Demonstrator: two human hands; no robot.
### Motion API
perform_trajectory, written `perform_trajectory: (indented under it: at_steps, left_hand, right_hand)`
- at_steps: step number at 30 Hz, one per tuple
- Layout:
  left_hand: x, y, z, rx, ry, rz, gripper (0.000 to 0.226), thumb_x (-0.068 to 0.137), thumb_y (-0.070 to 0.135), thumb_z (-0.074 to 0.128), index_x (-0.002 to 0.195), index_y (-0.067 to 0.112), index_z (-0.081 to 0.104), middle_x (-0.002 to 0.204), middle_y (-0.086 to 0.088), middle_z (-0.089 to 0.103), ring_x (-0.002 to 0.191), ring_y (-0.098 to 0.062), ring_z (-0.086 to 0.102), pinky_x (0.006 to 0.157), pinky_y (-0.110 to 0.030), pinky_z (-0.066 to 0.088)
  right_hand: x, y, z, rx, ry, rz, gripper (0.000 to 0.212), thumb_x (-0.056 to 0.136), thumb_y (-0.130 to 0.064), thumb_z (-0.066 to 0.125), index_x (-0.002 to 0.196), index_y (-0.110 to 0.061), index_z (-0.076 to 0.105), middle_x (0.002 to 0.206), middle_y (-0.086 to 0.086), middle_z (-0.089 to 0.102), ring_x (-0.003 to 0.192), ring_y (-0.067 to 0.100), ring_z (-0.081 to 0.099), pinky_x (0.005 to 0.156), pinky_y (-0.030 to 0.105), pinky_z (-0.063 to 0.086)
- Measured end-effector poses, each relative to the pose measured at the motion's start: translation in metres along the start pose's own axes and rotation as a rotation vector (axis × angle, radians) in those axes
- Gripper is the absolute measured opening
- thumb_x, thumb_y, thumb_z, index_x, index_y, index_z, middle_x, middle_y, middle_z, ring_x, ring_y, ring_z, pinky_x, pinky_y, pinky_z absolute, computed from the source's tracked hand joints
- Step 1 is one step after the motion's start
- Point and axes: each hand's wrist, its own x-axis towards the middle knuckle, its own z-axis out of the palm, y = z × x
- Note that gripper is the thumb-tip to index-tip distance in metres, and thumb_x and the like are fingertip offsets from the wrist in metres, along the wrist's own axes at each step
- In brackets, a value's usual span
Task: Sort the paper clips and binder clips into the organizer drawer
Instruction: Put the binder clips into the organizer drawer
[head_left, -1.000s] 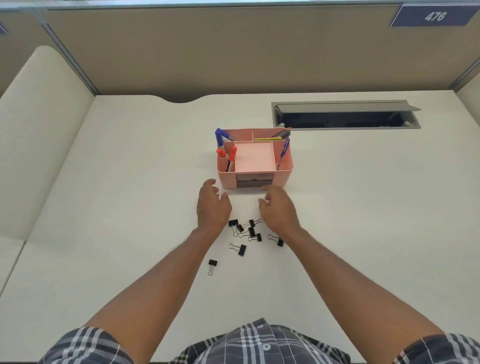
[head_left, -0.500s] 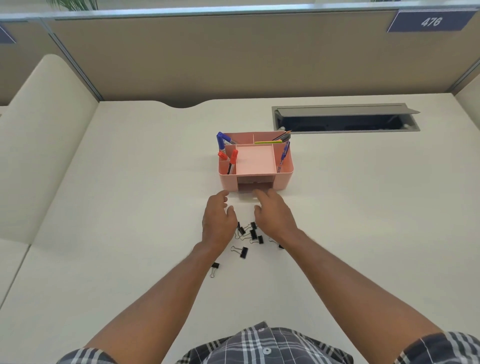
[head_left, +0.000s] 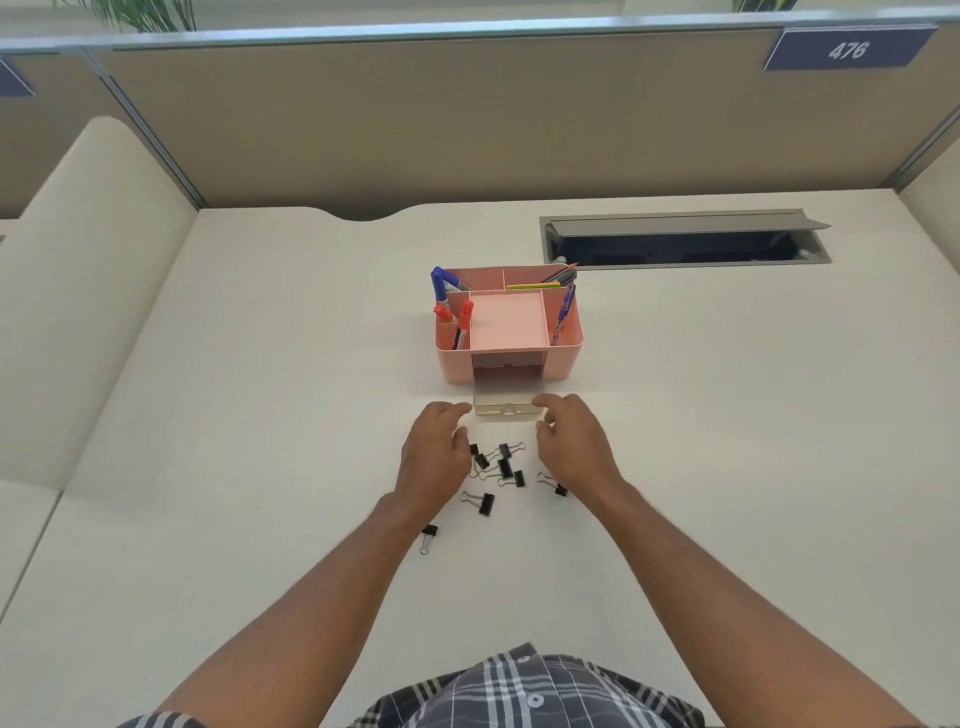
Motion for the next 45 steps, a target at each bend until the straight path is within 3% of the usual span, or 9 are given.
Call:
perform_trajectory:
  at_steps: [4, 7, 11, 17, 20, 26, 37, 42, 45]
  left_hand:
    - [-0.01, -0.016, -0.005, 0.076, -0.146, -0.044, 0.037, 0.092, 0.018, 0.057, 0.129, 0.017, 0.059, 0.118, 0.004, 0.055, 0.113, -0.015, 0.052, 0.098, -0.032, 0.045]
    - [-0.016, -0.019, -0.002, 0.168, -0.238, -0.014, 0.044, 0.091, 0.024, 0.061, 0.134, 0.014, 0.056, 0.118, 0.001, 0.051, 0.116, -0.018, 0.047, 0.102, -0.032, 0.041]
    - [-0.015, -0.013, 0.003, 0.237, -0.222, 0.011, 0.037, 0.091, 0.026, 0.063, 0.126, 0.016, 0.06, 0.113, -0.001, 0.05, 0.11, -0.02, 0.046, 0.095, -0.031, 0.043]
    - [-0.013, -0.012, 0.004, 0.233, -0.2, 0.012, 0.021, 0.089, 0.022, 0.064, 0.11, 0.017, 0.065, 0.109, -0.001, 0.053, 0.106, -0.02, 0.049, 0.085, -0.025, 0.042]
    - [-0.013, -0.012, 0.003, 0.23, -0.19, 0.011, 0.018, 0.09, 0.019, 0.062, 0.108, 0.016, 0.064, 0.108, -0.002, 0.054, 0.104, -0.02, 0.051, 0.083, -0.024, 0.04]
    - [-0.015, -0.011, -0.003, 0.195, -0.275, 0.096, 0.059, 0.078, -0.009, 0.048, 0.126, 0.023, 0.061, 0.105, 0.0, 0.048, 0.102, -0.019, 0.047, 0.083, -0.027, 0.044]
    - [-0.007, -0.024, -0.013, 0.299, -0.353, 0.182, 0.03, 0.091, 0.007, 0.06, 0.118, 0.019, 0.063, 0.109, 0.005, 0.049, 0.105, -0.017, 0.047, 0.082, -0.025, 0.042]
    - [-0.015, -0.03, -0.011, 0.349, -0.272, 0.26, 0.027, 0.091, 0.002, 0.057, 0.115, 0.014, 0.062, 0.105, 0.0, 0.051, 0.097, -0.021, 0.05, 0.077, -0.022, 0.039]
    - [-0.02, -0.03, -0.009, 0.3, -0.207, 0.217, 0.024, 0.094, 0.003, 0.053, 0.116, 0.011, 0.061, 0.105, -0.002, 0.053, 0.096, -0.021, 0.052, 0.077, -0.024, 0.04]
  right_hand:
    - [-0.005, 0.022, -0.004, -0.117, -0.132, 0.092, 0.032, 0.094, -0.016, 0.049, 0.122, -0.019, 0.063, 0.114, 0.005, 0.059, 0.105, 0.023, 0.06, 0.086, 0.032, 0.048]
    - [-0.011, 0.023, 0.002, -0.148, -0.232, 0.011, 0.038, 0.093, -0.021, 0.051, 0.131, -0.022, 0.059, 0.122, 0.005, 0.055, 0.115, 0.022, 0.053, 0.09, 0.034, 0.047]
    - [-0.011, 0.008, 0.015, -0.157, -0.228, -0.104, 0.04, 0.095, -0.025, 0.052, 0.135, -0.028, 0.055, 0.119, 0.002, 0.051, 0.115, 0.021, 0.046, 0.087, 0.034, 0.046]
    - [-0.011, -0.002, 0.025, -0.282, -0.183, -0.223, 0.027, 0.093, -0.017, 0.055, 0.118, -0.021, 0.063, 0.108, 0.004, 0.049, 0.104, 0.025, 0.047, 0.072, 0.037, 0.05]
    - [-0.013, -0.001, 0.026, -0.297, -0.156, -0.237, 0.02, 0.093, -0.016, 0.053, 0.111, -0.015, 0.064, 0.107, 0.005, 0.051, 0.1, 0.027, 0.049, 0.074, 0.039, 0.05]
    - [-0.014, 0.003, 0.022, -0.242, -0.145, -0.22, 0.023, 0.094, -0.015, 0.05, 0.112, -0.01, 0.064, 0.11, 0.007, 0.055, 0.102, 0.026, 0.049, 0.084, 0.035, 0.046]
    - [-0.014, 0.005, 0.017, -0.161, -0.161, -0.175, 0.02, 0.092, -0.018, 0.054, 0.108, -0.013, 0.065, 0.107, 0.003, 0.055, 0.102, 0.021, 0.051, 0.085, 0.033, 0.047]
    - [-0.012, 0.005, 0.012, -0.105, -0.178, -0.123, 0.019, 0.092, -0.019, 0.054, 0.107, -0.014, 0.064, 0.109, 0.002, 0.057, 0.1, 0.02, 0.053, 0.083, 0.028, 0.044]
    - [-0.012, 0.006, 0.011, -0.067, -0.183, -0.093, 0.018, 0.091, -0.018, 0.054, 0.105, -0.014, 0.064, 0.106, 0.001, 0.058, 0.097, 0.019, 0.055, 0.083, 0.029, 0.045]
